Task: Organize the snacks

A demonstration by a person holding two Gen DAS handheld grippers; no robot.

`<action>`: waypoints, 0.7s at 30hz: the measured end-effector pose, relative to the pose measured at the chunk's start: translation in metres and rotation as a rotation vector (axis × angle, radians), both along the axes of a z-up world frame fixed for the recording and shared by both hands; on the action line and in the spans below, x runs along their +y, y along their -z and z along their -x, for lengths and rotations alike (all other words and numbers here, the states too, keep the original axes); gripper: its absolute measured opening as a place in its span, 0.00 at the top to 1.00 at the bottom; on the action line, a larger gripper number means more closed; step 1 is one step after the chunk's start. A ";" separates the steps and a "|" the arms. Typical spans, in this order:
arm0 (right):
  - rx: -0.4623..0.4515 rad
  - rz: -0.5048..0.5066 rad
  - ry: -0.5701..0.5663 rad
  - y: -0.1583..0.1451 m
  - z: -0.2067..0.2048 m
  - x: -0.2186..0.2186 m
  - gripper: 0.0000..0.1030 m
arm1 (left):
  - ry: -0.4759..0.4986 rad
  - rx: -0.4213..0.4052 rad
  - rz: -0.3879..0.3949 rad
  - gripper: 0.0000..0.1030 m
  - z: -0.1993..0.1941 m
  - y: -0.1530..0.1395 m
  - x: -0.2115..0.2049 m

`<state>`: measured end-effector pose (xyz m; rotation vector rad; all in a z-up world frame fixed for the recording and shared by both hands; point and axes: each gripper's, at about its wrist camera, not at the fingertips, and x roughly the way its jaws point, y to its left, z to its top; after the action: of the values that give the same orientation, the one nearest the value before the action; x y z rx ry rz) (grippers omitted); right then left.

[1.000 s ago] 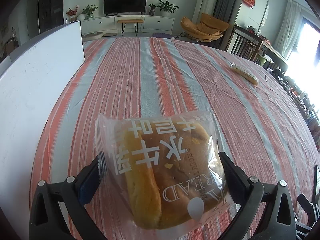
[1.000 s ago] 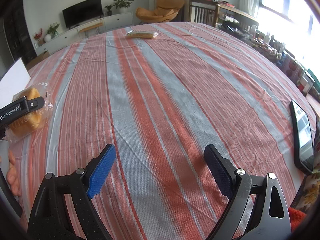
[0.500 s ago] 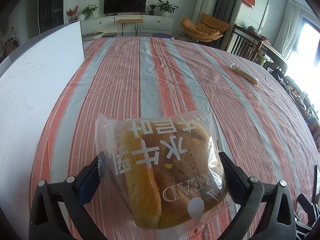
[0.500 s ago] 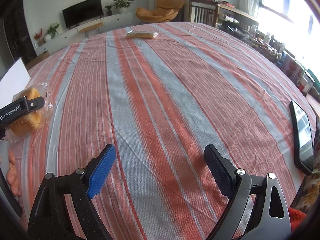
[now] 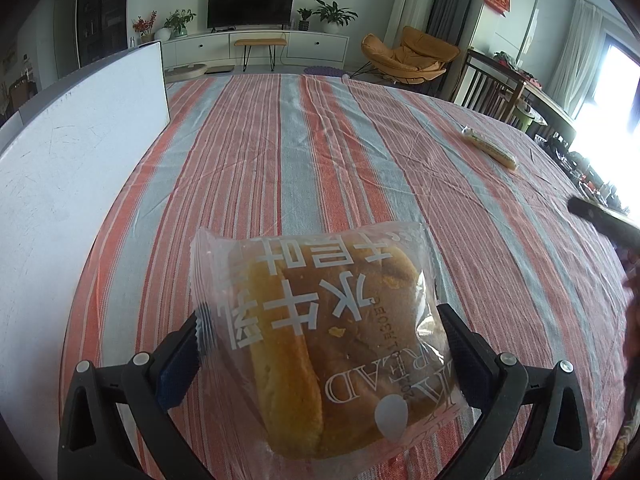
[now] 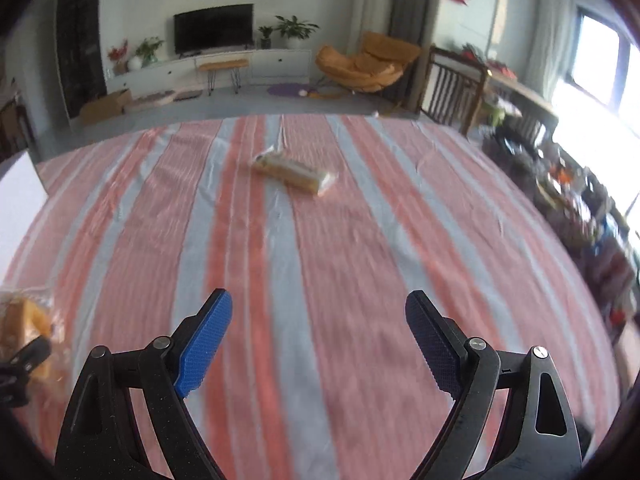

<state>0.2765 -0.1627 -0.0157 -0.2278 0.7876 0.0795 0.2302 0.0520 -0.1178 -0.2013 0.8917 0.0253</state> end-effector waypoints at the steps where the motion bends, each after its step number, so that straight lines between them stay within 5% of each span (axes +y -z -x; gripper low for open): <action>1: -0.002 0.005 -0.028 0.000 -0.025 0.002 0.12 | 0.000 0.000 0.000 0.00 0.000 0.000 0.000; 6: 0.136 -0.021 -0.095 0.039 -0.121 0.015 0.12 | 0.000 -0.001 0.002 0.00 0.000 0.000 0.000; 12: 0.163 -0.174 -0.007 0.056 -0.149 0.004 0.14 | 0.001 -0.001 0.005 0.00 0.001 0.000 0.000; 14: 0.153 -0.136 -0.047 0.053 -0.143 0.013 0.34 | 0.001 -0.002 0.006 0.00 0.001 0.000 0.000; 15: 0.161 -0.129 -0.061 0.051 -0.138 0.018 0.64 | 0.001 -0.002 0.006 0.00 0.001 0.000 0.000; 21: 0.203 -0.160 -0.008 0.049 -0.099 0.022 0.69 | 0.001 -0.003 0.008 0.00 0.001 0.000 0.001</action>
<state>0.3753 -0.1405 -0.0643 -0.0722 0.9777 0.1748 0.2292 0.0526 -0.1175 -0.2083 0.8894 0.0210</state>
